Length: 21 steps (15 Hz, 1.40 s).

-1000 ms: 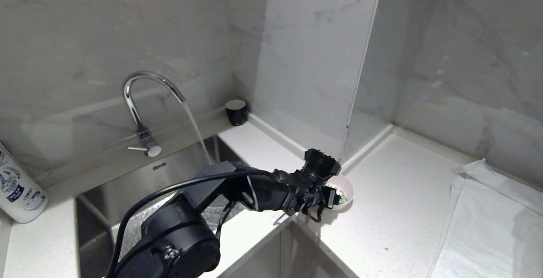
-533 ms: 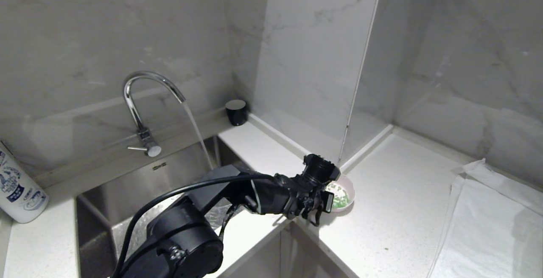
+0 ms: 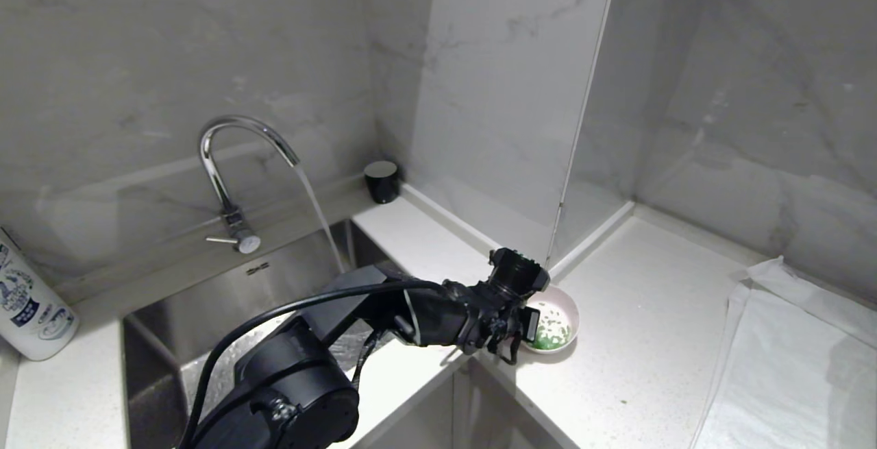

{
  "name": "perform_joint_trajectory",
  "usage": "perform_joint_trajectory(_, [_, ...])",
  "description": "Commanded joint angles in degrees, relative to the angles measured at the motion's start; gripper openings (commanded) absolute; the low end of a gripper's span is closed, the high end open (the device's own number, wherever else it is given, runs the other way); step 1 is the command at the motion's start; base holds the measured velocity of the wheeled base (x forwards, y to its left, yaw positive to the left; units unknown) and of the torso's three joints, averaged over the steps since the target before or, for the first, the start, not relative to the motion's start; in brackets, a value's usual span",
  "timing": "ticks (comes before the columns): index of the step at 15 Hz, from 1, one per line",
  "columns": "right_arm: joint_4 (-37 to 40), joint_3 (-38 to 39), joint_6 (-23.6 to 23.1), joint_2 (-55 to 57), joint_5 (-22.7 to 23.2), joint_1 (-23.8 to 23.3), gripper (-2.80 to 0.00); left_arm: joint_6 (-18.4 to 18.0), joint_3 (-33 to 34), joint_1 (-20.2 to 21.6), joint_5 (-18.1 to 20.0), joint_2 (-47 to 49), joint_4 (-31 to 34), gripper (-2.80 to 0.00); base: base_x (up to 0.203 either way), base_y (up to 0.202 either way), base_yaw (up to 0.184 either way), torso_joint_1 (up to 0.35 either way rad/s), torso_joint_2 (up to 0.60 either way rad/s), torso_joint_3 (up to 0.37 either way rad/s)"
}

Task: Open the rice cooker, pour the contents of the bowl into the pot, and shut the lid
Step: Pick up the bowl on the table, then fill a bowl with water from the tap

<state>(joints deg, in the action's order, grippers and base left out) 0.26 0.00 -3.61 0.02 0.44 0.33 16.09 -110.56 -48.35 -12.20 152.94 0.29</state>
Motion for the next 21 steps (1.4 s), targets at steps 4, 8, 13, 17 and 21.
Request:
perform_joint_trajectory(4, [-0.1,0.2,1.3,0.0,-0.2,0.0,-2.8,-0.2,3.1,1.1,-0.2,-4.9,5.1,-2.8,0.0,0.0,0.0,0.0,0.0,0.0])
perform_joint_trajectory(8, [-0.2,0.2,1.6,0.0,-0.4,0.0,-2.8,0.2,11.8,2.5,-0.1,-11.8,5.4,-2.8,0.0,0.0,0.0,0.0,0.0,0.0])
perform_joint_trajectory(13, [-0.2,0.2,1.6,0.0,-0.4,0.0,-2.8,0.4,18.4,7.1,0.0,-16.9,5.4,-2.8,0.0,0.0,0.0,0.0,0.0,0.0])
perform_joint_trajectory(17, [-0.2,0.2,1.6,0.0,-0.4,0.0,-2.8,1.7,21.4,9.7,0.1,-17.4,5.4,-2.8,0.0,0.0,0.0,0.0,0.0,0.0])
perform_joint_trajectory(21, [-0.2,0.2,1.6,0.0,-0.4,0.0,-2.8,6.8,24.9,14.8,0.8,-19.9,6.5,-2.8,0.0,0.0,0.0,0.0,0.0,0.0])
